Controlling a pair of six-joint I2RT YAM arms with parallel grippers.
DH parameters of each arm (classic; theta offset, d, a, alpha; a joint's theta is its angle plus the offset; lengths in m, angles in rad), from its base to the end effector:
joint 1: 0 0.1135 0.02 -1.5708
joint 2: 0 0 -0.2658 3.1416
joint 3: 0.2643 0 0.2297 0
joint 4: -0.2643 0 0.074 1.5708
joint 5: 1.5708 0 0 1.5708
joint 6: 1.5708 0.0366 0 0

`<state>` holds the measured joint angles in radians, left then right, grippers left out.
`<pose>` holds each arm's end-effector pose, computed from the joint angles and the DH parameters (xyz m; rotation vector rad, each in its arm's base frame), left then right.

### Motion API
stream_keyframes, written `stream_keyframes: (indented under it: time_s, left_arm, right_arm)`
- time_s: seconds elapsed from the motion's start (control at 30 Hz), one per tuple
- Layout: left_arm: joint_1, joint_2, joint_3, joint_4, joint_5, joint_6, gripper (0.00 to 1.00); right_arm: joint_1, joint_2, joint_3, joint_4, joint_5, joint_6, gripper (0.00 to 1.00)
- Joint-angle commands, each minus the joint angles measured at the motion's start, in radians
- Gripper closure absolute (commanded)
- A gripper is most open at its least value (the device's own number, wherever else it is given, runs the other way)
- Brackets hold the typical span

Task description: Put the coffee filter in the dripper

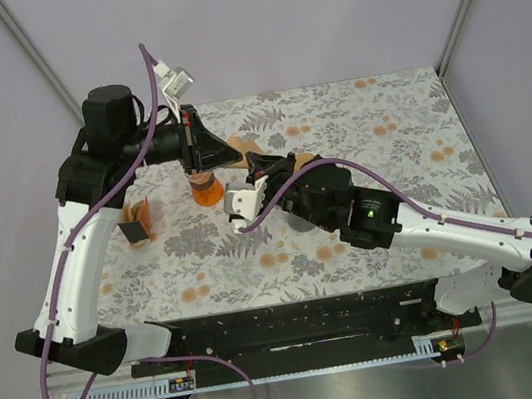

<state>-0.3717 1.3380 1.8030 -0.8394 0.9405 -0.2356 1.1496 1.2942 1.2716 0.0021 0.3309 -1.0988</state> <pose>0.1932 -0.1071 0.4902 0.7828 1.8436 -1.3036 0.1249 0.2498 0.4220 -1.3082 0.9119 -0.2235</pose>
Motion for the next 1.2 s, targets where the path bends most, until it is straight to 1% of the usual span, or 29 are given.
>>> stream_keyframes:
  time_s: [0.0, 0.07, 0.1, 0.13, 0.23, 0.3, 0.4, 0.47, 0.57, 0.6, 0.67, 0.77, 0.83, 0.87, 1.03, 1.17]
  left_arm:
    - [0.005, -0.014, -0.008, 0.003, 0.044, 0.012, 1.0]
    - [0.005, -0.017, -0.004, 0.005, 0.05, 0.019, 1.0]
    - [0.005, -0.017, -0.002, 0.003, 0.049, 0.025, 1.0]
    - [0.005, -0.017, -0.001, -0.001, 0.046, 0.038, 1.0]
    - [0.01, -0.017, 0.004, -0.035, 0.015, 0.11, 1.0]
    - [0.022, -0.019, 0.006, -0.065, -0.014, 0.175, 1.0]
    - [0.043, -0.025, 0.018, -0.101, -0.02, 0.273, 1.0]
    - [0.045, -0.03, 0.038, -0.141, -0.031, 0.355, 1.0]
    - [0.045, -0.036, 0.073, -0.242, -0.031, 0.546, 1.0]
    - [0.045, -0.039, 0.082, -0.278, -0.032, 0.6, 1.0]
    - [0.043, -0.043, 0.107, -0.36, -0.023, 0.715, 1.0]
    - [0.045, -0.053, 0.143, -0.472, 0.012, 0.835, 1.0]
    - [0.043, -0.06, 0.17, -0.533, 0.064, 0.924, 1.0]
    - [0.043, -0.063, 0.18, -0.559, 0.078, 0.946, 1.0]
    - [0.043, -0.072, 0.208, -0.604, 0.08, 0.976, 1.0]
    - [0.037, -0.066, 0.211, -0.658, 0.129, 1.033, 1.0]
  right_arm:
    - [0.009, -0.03, 0.04, 0.007, 0.007, 0.031, 1.0]
    - [0.009, -0.033, 0.04, 0.004, 0.0, 0.057, 1.0]
    - [0.009, -0.035, 0.04, -0.031, -0.004, 0.08, 0.92]
    - [0.009, -0.039, 0.043, -0.033, -0.004, 0.105, 0.75]
    - [0.007, -0.053, 0.052, -0.077, -0.018, 0.204, 0.36]
    - [0.001, -0.065, 0.066, -0.125, -0.042, 0.272, 0.23]
    - [-0.049, -0.093, 0.092, -0.22, -0.159, 0.41, 0.1]
    - [-0.114, -0.107, 0.118, -0.275, -0.274, 0.528, 0.06]
    - [-0.288, -0.105, 0.179, -0.356, -0.542, 0.756, 0.04]
    - [-0.332, -0.102, 0.183, -0.356, -0.628, 0.818, 0.03]
    - [-0.387, -0.087, 0.196, -0.355, -0.781, 0.893, 0.01]
    - [-0.406, -0.047, 0.235, -0.363, -0.987, 0.965, 0.01]
    - [-0.418, -0.018, 0.252, -0.363, -1.053, 0.988, 0.01]
    - [-0.425, -0.015, 0.255, -0.358, -1.081, 0.996, 0.01]
    - [-0.449, -0.022, 0.192, -0.289, -1.208, 1.019, 0.01]
    - [-0.449, -0.022, 0.15, -0.205, -1.222, 1.051, 0.01]
